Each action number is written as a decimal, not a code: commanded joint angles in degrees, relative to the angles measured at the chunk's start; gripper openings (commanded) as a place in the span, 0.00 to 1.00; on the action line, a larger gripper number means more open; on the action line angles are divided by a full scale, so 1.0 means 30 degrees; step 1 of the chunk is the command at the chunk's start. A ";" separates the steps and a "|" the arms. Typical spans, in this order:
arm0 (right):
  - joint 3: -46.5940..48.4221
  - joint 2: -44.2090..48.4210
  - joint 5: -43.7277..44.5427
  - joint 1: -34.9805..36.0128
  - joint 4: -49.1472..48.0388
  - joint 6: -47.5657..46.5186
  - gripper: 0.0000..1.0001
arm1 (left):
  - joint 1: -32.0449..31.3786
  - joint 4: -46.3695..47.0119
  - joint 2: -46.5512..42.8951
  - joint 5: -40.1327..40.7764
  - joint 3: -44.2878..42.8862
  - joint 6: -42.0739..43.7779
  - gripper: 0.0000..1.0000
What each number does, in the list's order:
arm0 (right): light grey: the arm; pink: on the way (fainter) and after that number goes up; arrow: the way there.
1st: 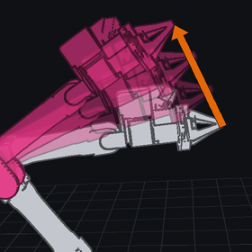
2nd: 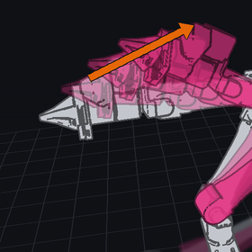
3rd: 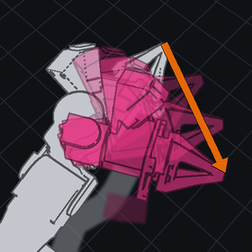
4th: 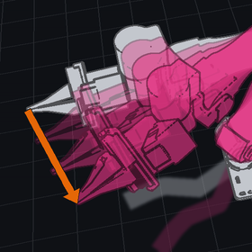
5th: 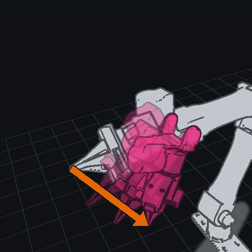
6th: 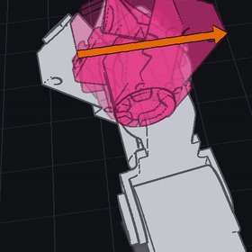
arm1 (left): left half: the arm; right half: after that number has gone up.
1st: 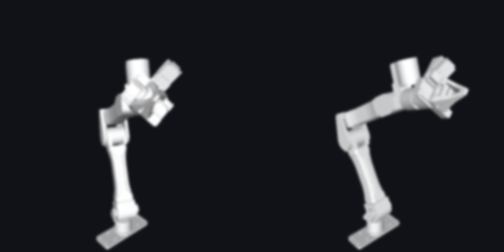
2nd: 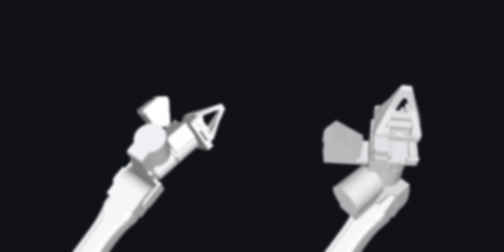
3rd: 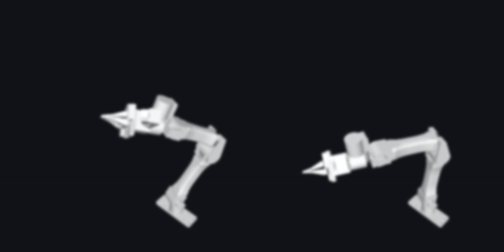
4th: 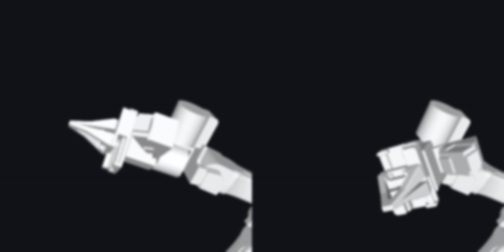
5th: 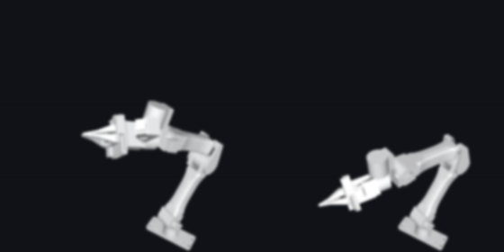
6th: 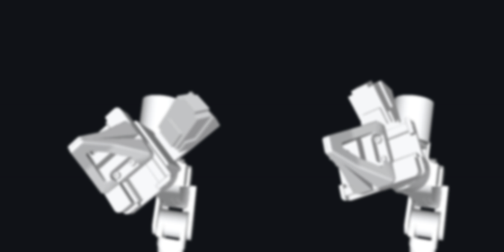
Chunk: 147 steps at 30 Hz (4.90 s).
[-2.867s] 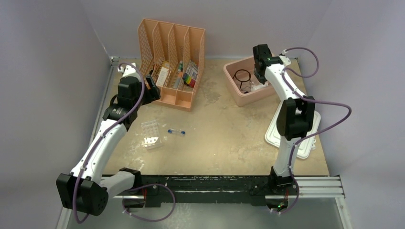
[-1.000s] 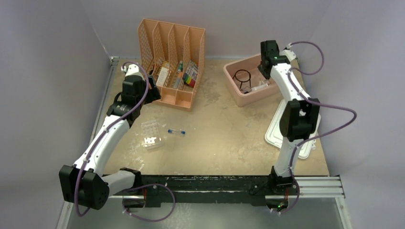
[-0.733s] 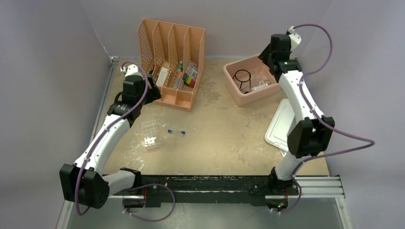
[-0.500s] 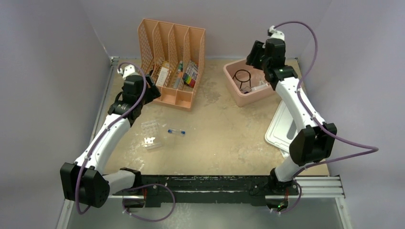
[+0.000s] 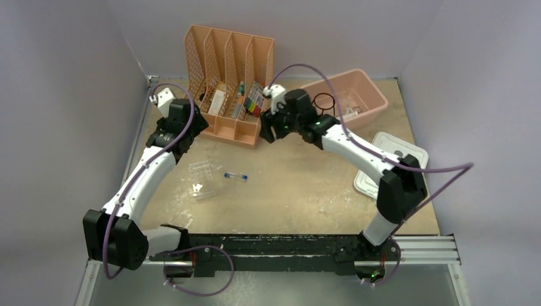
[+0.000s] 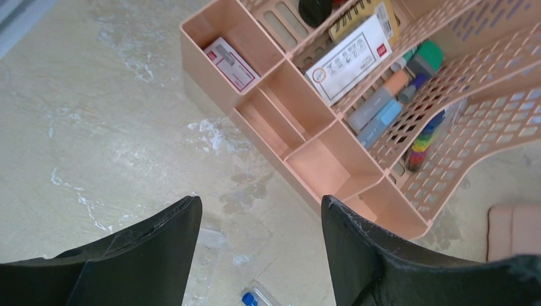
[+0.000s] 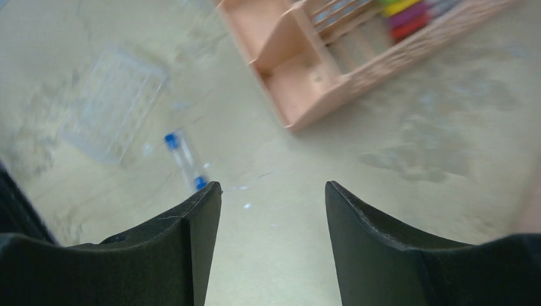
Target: Organize the chemistry lab equipment
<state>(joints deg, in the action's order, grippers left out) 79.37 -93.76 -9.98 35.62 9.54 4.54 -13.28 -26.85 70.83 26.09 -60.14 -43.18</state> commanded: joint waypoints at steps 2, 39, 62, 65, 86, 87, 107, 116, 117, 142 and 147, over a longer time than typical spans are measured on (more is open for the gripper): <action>0.0845 -0.2553 -0.1066 0.2394 0.0885 -0.2064 0.63 | -0.0027 -0.0146 -0.0473 0.1859 -0.1085 -0.0722 0.68; 0.3835 -0.9433 0.0253 0.5615 0.1211 -0.3502 0.36 | 0.0236 -0.0394 -0.0962 0.2518 -0.1085 0.0389 0.68; 0.3541 -0.9959 0.4581 0.6820 0.1330 -0.5300 0.10 | 0.0486 -0.0976 -0.0934 0.2533 -0.1281 -0.0299 0.71; 0.2632 -0.9037 0.4221 0.6807 0.0498 -0.4974 0.08 | 0.0515 -0.1134 -0.0726 0.2410 -0.0867 -0.1309 0.72; -0.0794 -0.2807 0.1139 0.5488 -0.2191 -0.3207 0.06 | 0.0675 0.4299 -0.0697 -0.9251 0.3177 -0.3848 0.76; -0.0808 -0.2592 0.1009 0.5459 -0.2298 -0.3145 0.06 | 0.0676 0.4901 -0.0501 -1.0310 0.3483 -0.4151 0.75; -0.1209 -0.1788 -0.2486 0.3114 -0.4047 -0.1143 0.07 | 0.0669 1.2402 0.2335 -1.7953 0.6086 -0.7932 0.34; -0.1107 -0.1898 -0.2885 0.2973 -0.4097 -0.1248 0.07 | 0.0647 1.2493 0.3060 -1.9036 0.5603 -0.7670 0.15; -0.1067 -0.1929 -0.2885 0.2976 -0.4089 -0.1233 0.07 | 0.0647 1.2490 0.3078 -1.9037 0.5618 -0.7646 0.12; -0.1211 0.1902 -0.1362 -0.1052 -0.8508 1.5768 0.75 | 0.0619 2.1513 0.2232 -1.5979 0.2869 -1.8255 0.05; -0.1532 0.1563 -0.2935 -0.1316 -1.1797 1.7617 0.72 | 0.0530 2.2287 0.2065 -1.5567 0.2829 -1.9866 0.06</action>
<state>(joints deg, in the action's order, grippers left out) 74.83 -89.52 -15.20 32.47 -14.57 49.74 -11.64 33.43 78.78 -23.33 -49.50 -95.18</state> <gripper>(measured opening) 0.734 0.153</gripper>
